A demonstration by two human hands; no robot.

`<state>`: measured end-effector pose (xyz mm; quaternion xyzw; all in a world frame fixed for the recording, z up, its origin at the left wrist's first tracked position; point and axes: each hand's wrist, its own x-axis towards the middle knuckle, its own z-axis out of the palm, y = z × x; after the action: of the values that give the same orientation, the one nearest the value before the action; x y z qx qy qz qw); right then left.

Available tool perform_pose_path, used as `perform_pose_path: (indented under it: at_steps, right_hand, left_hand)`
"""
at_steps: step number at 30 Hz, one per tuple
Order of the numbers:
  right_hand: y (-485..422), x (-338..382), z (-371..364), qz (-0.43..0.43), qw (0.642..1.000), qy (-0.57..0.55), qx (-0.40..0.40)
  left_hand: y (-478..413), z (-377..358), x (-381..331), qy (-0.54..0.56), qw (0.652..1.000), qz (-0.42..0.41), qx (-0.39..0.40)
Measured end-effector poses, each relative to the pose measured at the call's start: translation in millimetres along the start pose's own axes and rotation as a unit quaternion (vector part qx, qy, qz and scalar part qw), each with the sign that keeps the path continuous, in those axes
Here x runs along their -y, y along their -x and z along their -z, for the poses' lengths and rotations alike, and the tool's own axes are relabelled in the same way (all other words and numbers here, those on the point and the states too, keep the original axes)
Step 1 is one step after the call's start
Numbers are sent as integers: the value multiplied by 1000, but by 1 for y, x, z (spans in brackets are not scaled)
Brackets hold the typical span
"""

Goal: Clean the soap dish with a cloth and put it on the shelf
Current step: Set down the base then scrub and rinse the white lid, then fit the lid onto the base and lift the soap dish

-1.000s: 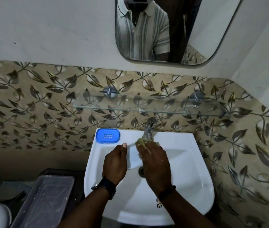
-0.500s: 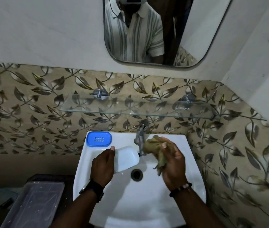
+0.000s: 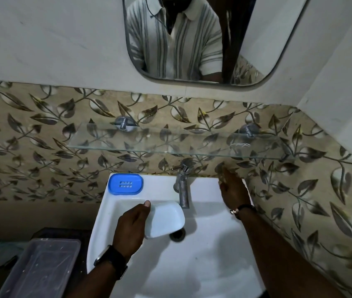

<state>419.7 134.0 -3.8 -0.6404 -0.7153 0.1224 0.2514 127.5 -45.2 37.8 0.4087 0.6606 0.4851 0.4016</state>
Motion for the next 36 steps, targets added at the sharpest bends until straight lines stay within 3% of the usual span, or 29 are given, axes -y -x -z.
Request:
perform_pose_path:
  at_steps: [4,11,13,16,18,20,23,26,28,32,36]
  right_hand:
    - [-2,-21,-25,-38,959,154,236]
    - [-1,-27,-26,-54,957,143,247]
    - [1,-21,-21,-39,969,146,196]
    - [8,16,-12,57,993,105,-23]
    - [14,54,-6,142,976,65,-149]
    - [25,99,-4,229,950,26,-210]
    - [45,162,-10,331,917,-13,-223]
    - [56,208,-27,425,887,-34,-176]
    - [52,231,-44,448,886,-12,-120]
    - [36,257,-86,392,919,46,17]
    - [18,264,-117,317,926,133,156]
  left_hand:
    - [0,1,2,7,1000,5,9]
    - [-6,0,3,20,1000,17,8]
    - [-9,2,1,33,999,24,2]
    - [-17,10,3,48,998,38,-2]
    - [-25,17,8,55,998,43,-7]
    - [-34,26,19,58,997,53,-19]
    - [-45,43,33,56,996,56,-32]
    - [-49,61,43,53,996,48,-54]
    - [-48,75,48,47,995,48,-80]
    - [-44,109,72,49,993,43,-103]
    - [-40,129,81,28,993,23,-116]
